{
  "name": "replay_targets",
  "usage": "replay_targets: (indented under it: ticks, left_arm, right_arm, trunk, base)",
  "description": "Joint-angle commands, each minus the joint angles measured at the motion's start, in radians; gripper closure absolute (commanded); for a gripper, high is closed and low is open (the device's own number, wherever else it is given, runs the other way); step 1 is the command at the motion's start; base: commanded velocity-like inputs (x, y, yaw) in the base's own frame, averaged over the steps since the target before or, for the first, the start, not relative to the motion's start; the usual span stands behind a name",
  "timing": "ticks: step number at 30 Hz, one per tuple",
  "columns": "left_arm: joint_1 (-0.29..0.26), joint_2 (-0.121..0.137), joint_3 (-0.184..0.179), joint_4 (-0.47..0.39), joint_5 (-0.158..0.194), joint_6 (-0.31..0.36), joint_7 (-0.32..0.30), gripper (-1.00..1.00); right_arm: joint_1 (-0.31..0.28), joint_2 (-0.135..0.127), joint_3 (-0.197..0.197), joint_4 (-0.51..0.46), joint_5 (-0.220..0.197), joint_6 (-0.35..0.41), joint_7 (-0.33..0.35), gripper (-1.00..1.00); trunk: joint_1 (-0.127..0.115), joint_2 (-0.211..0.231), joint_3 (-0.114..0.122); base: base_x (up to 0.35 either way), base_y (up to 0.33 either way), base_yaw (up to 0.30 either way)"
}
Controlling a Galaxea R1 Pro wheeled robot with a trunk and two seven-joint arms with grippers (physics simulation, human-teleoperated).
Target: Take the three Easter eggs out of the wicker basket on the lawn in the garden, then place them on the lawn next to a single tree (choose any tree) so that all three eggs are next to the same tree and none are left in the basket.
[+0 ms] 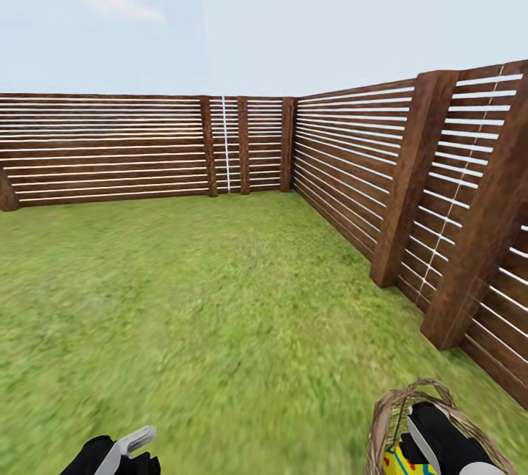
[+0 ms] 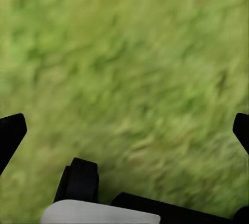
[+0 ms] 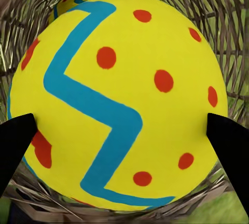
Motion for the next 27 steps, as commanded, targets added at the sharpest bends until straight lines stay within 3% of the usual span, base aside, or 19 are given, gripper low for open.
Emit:
replay_targets:
  ticks: [1, 22, 23, 25, 27]
  left_arm:
    - [0.0, 0.0, 0.004, -0.001, 0.007, 0.006, 0.0, -1.0]
    - [0.0, 0.003, 0.004, -0.003, 0.007, 0.006, -0.001, -1.0]
    - [0.0, 0.008, 0.005, -0.003, 0.007, 0.006, -0.001, -1.0]
    - [0.0, 0.05, 0.008, -0.005, 0.008, 0.007, -0.005, -1.0]
    - [0.0, 0.074, 0.009, -0.006, 0.01, 0.008, -0.008, -1.0]
  right_arm:
    - [0.0, 0.0, 0.0, -0.001, 0.002, 0.005, -0.001, 1.0]
    - [0.0, -0.003, -0.008, -0.001, 0.0, 0.005, 0.0, 1.0]
    - [0.0, -0.005, -0.009, -0.001, -0.003, 0.005, 0.002, 1.0]
    - [0.0, -0.009, -0.009, -0.001, -0.007, 0.006, 0.005, 1.0]
    - [0.0, -0.01, -0.006, -0.001, -0.009, 0.007, 0.006, 1.0]
  trunk:
    - [-0.004, 0.007, 0.002]
    - [-0.085, 0.154, 0.068]
    - [-0.088, 0.161, 0.071]
    - [-0.096, 0.175, 0.077]
    - [-0.104, 0.189, 0.084]
  base:
    - [0.0, 0.0, 0.0]
    - [0.0, 0.0, 0.0]
    - [0.0, 0.0, 0.0]
    - [0.0, 0.0, 0.0]
    - [0.0, 0.0, 0.0]
